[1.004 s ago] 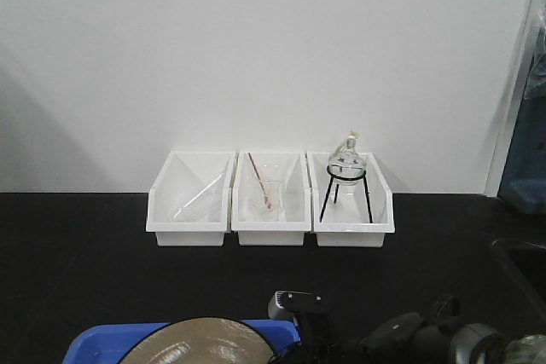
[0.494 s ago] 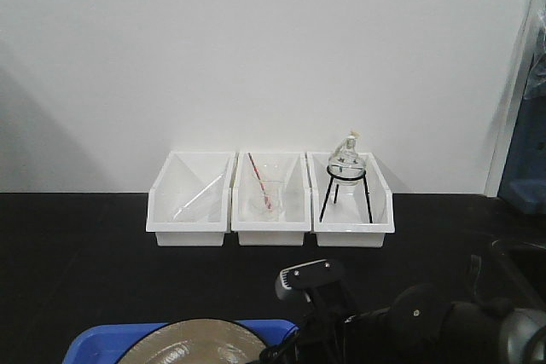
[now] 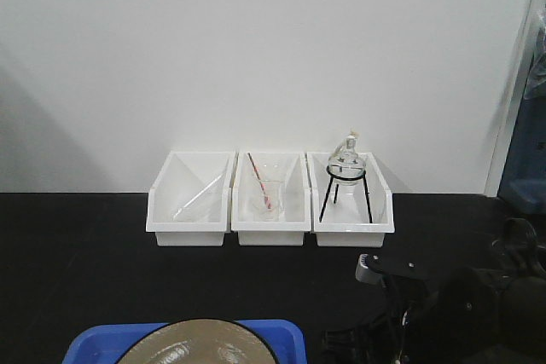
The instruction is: Place disk in tray to left cabinet
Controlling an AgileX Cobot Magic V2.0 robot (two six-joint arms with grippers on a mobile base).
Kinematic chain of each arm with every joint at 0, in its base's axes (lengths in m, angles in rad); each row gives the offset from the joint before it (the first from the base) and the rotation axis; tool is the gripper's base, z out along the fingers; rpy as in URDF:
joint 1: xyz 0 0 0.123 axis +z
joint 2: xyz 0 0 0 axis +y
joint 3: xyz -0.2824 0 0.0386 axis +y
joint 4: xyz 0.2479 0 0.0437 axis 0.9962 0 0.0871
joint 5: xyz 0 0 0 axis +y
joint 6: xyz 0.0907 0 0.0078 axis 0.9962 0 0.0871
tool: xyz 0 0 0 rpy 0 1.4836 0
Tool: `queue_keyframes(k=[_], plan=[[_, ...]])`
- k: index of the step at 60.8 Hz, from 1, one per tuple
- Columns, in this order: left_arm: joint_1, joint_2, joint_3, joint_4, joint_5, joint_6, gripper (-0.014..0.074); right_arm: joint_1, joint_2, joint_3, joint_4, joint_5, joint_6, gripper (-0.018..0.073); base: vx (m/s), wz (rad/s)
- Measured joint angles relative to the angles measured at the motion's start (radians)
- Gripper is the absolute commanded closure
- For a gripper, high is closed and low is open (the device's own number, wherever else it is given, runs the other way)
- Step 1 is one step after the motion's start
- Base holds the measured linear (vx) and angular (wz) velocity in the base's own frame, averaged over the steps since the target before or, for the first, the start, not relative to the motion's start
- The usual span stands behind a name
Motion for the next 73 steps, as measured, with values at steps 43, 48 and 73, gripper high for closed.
queue_keyframes(k=[43, 48, 73], plan=[[0.000, 0.608, -0.270, -0.190, 0.054, 0.187, 0.0163, 0.010, 0.189, -0.151, 0.040, 0.071, -0.060, 0.0027, 0.00, 0.00], [0.000, 0.633, -0.273, -0.197, 0.052, 0.191, 0.0163, 0.016, 0.195, -0.152, 0.041, 0.070, -0.068, 0.0027, 0.00, 0.00], [0.000, 0.671, -0.273, -0.234, 0.049, 0.192, 0.0163, 0.103, 0.260, -0.155, 0.042, 0.055, -0.083, 0.0027, 0.00, 0.00]])
